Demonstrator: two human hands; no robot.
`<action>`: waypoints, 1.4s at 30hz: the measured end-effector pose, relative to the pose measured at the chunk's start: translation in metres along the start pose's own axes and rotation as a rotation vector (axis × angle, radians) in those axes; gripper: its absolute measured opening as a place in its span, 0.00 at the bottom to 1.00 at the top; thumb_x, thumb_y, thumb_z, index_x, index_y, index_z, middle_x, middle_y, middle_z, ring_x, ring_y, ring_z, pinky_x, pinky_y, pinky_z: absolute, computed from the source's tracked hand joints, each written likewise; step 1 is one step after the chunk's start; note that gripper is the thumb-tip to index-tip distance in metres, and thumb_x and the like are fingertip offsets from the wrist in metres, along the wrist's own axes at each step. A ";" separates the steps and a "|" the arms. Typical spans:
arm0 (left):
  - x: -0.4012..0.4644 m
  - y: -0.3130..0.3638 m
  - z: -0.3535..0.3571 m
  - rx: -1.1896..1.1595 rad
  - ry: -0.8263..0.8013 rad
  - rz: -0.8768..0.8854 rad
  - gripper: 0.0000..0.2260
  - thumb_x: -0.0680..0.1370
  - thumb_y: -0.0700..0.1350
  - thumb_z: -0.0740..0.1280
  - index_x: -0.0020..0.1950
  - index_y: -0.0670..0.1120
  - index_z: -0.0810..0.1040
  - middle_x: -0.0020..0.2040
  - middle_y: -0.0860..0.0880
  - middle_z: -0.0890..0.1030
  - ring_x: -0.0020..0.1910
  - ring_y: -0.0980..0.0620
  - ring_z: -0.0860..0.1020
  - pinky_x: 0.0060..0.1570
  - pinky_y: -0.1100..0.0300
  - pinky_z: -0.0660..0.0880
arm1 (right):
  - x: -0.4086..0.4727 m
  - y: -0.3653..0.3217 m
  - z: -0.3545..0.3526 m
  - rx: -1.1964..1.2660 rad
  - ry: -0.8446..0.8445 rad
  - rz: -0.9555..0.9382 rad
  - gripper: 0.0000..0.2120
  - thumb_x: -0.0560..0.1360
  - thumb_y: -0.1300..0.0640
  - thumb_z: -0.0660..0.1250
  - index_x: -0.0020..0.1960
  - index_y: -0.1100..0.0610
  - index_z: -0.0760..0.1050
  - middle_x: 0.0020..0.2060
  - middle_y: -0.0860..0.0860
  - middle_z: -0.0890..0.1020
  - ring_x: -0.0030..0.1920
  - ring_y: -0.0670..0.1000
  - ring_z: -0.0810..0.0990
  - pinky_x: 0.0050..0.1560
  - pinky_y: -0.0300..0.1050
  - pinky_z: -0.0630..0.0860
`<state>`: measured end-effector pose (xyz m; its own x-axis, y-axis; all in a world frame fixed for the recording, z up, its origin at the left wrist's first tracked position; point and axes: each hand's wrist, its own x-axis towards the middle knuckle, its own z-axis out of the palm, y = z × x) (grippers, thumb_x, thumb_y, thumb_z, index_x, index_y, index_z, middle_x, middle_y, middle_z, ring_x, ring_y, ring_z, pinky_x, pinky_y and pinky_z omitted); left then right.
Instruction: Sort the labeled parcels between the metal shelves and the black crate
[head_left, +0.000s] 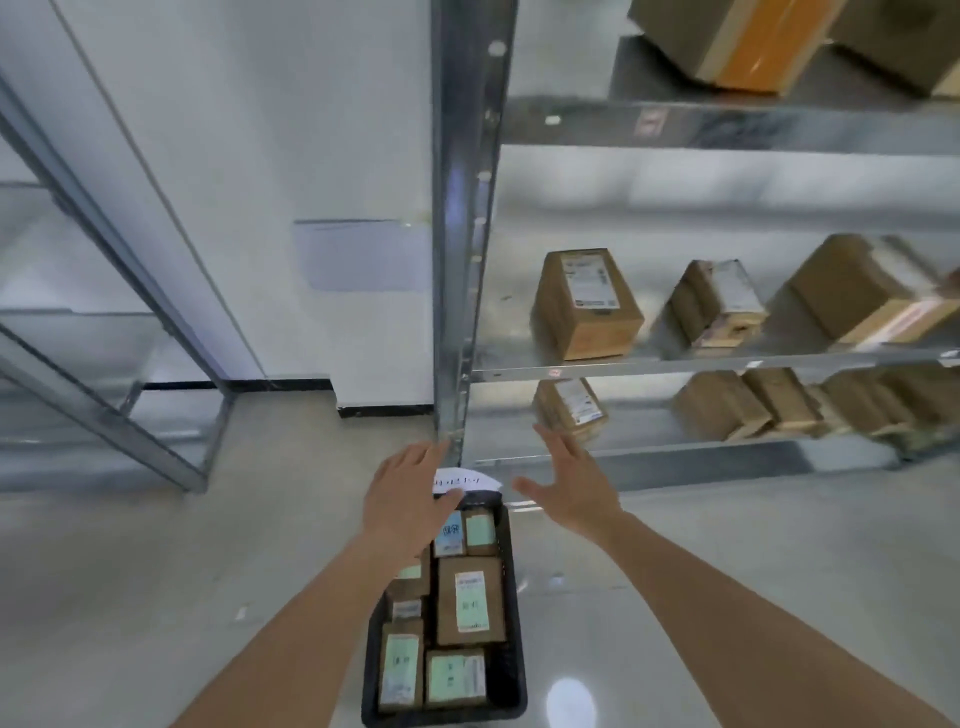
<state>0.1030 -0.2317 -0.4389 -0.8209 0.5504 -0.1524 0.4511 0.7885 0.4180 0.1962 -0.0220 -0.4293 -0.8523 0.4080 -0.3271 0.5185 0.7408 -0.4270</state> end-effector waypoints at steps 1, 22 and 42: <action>-0.009 0.020 -0.017 -0.003 0.007 0.033 0.29 0.80 0.59 0.63 0.79 0.56 0.58 0.78 0.55 0.62 0.77 0.52 0.60 0.76 0.54 0.54 | -0.018 0.000 -0.020 0.006 0.028 0.006 0.42 0.77 0.36 0.68 0.82 0.40 0.49 0.83 0.46 0.53 0.80 0.56 0.60 0.74 0.61 0.67; -0.192 0.385 -0.191 -0.048 0.145 0.465 0.30 0.79 0.59 0.65 0.78 0.53 0.61 0.76 0.52 0.66 0.74 0.48 0.66 0.69 0.50 0.67 | -0.376 0.129 -0.354 -0.032 0.370 0.167 0.38 0.77 0.38 0.69 0.81 0.39 0.55 0.80 0.46 0.61 0.66 0.52 0.78 0.61 0.51 0.79; -0.140 0.637 -0.088 -0.030 0.142 0.418 0.33 0.78 0.63 0.64 0.80 0.55 0.58 0.80 0.50 0.60 0.78 0.46 0.60 0.74 0.46 0.62 | -0.390 0.393 -0.515 -0.179 0.332 0.130 0.38 0.78 0.39 0.69 0.82 0.40 0.54 0.83 0.45 0.54 0.79 0.56 0.63 0.76 0.60 0.66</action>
<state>0.4742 0.1692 -0.0727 -0.6108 0.7757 0.1588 0.7461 0.4967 0.4434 0.6972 0.3846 -0.0356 -0.7713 0.6331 -0.0656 0.6284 0.7409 -0.2372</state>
